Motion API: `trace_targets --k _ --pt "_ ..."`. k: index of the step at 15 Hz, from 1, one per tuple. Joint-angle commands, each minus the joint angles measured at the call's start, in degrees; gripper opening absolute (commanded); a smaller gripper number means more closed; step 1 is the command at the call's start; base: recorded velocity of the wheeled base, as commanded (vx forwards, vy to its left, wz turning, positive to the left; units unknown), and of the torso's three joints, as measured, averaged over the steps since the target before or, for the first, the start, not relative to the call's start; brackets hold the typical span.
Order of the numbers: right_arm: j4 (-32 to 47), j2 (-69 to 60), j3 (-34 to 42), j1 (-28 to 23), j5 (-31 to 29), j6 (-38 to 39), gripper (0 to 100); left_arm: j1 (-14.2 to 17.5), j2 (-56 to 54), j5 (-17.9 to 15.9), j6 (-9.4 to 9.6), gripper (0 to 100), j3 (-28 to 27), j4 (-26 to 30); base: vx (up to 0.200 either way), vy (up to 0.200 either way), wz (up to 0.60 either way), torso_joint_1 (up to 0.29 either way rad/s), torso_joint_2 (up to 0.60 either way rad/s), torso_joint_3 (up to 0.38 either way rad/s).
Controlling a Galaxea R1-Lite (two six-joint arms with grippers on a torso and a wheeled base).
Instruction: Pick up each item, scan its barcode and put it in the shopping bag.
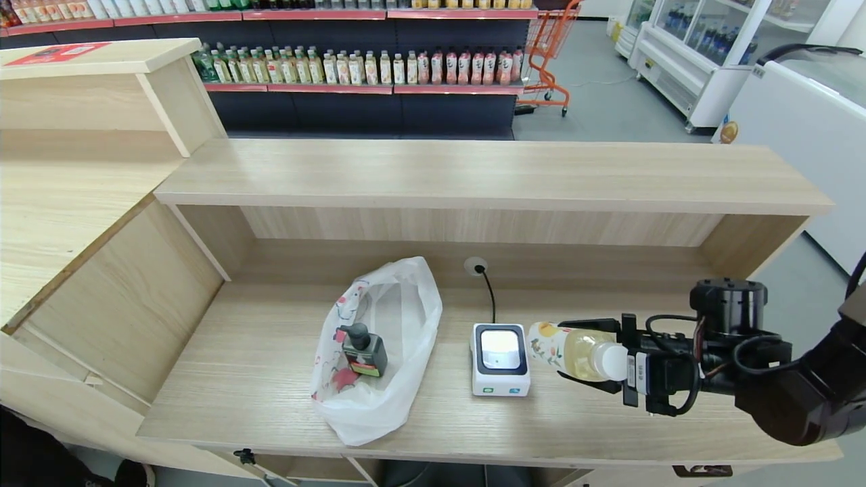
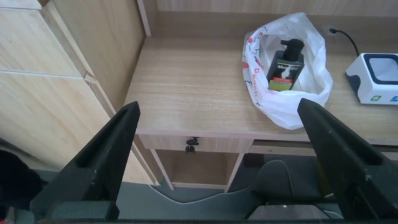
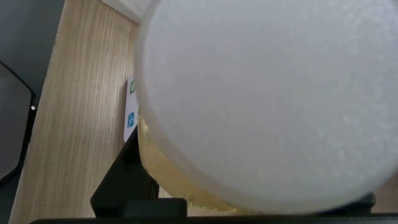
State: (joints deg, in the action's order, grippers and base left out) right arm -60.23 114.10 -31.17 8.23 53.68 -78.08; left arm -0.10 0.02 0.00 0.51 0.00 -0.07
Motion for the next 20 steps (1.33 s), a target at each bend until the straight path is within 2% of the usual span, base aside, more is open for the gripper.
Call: trace_targets --k 1,8,20 --pt "-0.1 3.4 -1.9 0.8 0.1 -0.1 0 0.0 0.1 0.0 0.02 100 0.0 0.0 0.000 0.000 0.00 0.000 0.00 0.000" --pt "-2.3 10.5 -10.1 3.4 0.1 0.4 0 0.0 0.0 0.0 -0.07 100 0.0 0.0 0.000 0.000 0.00 0.000 0.00 0.000" --pt "-2.5 14.0 -14.5 4.5 4.4 1.3 0 0.0 0.1 0.0 -0.07 100 0.0 0.0 0.000 0.000 0.00 0.000 0.00 0.000"
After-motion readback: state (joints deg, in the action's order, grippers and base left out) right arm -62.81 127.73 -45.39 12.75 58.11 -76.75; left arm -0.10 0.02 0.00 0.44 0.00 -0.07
